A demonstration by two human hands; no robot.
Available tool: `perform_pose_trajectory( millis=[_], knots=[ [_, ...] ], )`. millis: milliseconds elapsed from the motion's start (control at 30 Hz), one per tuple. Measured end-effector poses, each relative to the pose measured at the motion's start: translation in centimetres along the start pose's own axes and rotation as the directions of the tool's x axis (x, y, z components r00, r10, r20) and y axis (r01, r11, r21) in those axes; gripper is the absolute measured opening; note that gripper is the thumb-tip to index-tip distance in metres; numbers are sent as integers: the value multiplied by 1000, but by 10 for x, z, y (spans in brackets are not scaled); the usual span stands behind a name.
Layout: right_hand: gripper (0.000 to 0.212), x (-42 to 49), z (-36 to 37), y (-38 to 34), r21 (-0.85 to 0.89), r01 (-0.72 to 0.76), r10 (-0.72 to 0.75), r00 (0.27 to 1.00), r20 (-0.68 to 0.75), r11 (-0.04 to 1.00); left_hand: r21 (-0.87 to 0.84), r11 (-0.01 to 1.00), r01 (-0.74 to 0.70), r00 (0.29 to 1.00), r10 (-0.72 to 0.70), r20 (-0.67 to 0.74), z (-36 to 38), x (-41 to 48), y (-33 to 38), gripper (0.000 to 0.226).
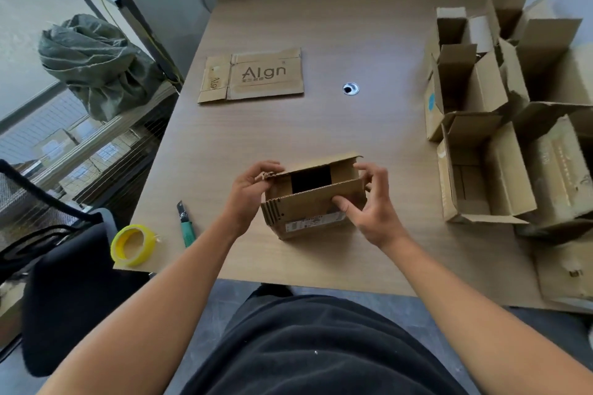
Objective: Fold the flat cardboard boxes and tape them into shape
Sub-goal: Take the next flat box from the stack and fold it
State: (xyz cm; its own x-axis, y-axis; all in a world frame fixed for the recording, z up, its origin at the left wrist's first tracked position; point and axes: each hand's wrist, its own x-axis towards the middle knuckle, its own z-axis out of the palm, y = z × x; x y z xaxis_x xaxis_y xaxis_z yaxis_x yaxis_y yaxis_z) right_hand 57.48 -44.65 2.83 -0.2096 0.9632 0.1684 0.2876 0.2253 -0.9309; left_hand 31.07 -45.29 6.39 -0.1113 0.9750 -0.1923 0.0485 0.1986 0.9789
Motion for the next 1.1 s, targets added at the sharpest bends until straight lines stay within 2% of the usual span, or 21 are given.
perform_pose_trajectory(
  millis=[33,133,200,267,433,533,567,633,700,767,867,933,967,1033,1100],
  knots=[
    [74,-5,4,0,33,-31,33,998,-45,999,-4,1000,13,998,-13,67,-5,-9,-1,27],
    [85,-11,10,1,34,-94,97,991,-96,995,87,995,40,978,-56,200,-9,-27,-6,35],
    [73,-9,12,1,-62,-109,105,992,-72,992,256,966,-40,988,-1,155,-2,-32,-12,24],
    [55,-10,18,-1,-201,-107,91,992,-90,974,334,935,-116,993,102,60,8,-33,-20,19],
    [21,-14,29,0,-309,-179,83,950,-300,934,244,962,-121,991,129,-19,30,-28,-36,17],
    [23,-7,24,5,-212,-380,274,874,-400,900,206,978,-38,999,43,-16,36,-33,-51,33],
    [23,-7,22,7,-168,-408,319,864,-391,898,202,979,10,1000,-9,-5,36,-36,-57,43],
    [32,-7,19,10,-131,-408,359,887,-289,904,211,976,63,998,-64,-4,33,-38,-67,57],
    [51,-4,19,13,-209,-386,354,919,-173,899,154,983,99,994,-92,-53,29,-30,-70,55],
    [56,-2,30,17,-335,-358,349,933,-89,871,105,980,169,980,-155,-127,22,-13,-68,47],
    [61,-5,60,16,-399,-379,399,916,-37,835,198,956,216,972,-193,-131,-1,10,-66,42],
    [61,0,77,10,-534,-366,371,923,-104,762,311,935,173,984,-151,-94,-17,21,-67,42],
    [59,5,84,5,-657,-303,306,945,-114,691,358,921,151,988,-130,-81,-23,25,-67,42],
    [63,16,99,-6,-822,-162,256,967,-20,546,402,905,139,990,-123,-64,-27,33,-65,42],
    [72,22,117,-16,-878,-99,336,939,73,469,396,906,153,988,-152,-36,-28,37,-60,42]
  ],
)
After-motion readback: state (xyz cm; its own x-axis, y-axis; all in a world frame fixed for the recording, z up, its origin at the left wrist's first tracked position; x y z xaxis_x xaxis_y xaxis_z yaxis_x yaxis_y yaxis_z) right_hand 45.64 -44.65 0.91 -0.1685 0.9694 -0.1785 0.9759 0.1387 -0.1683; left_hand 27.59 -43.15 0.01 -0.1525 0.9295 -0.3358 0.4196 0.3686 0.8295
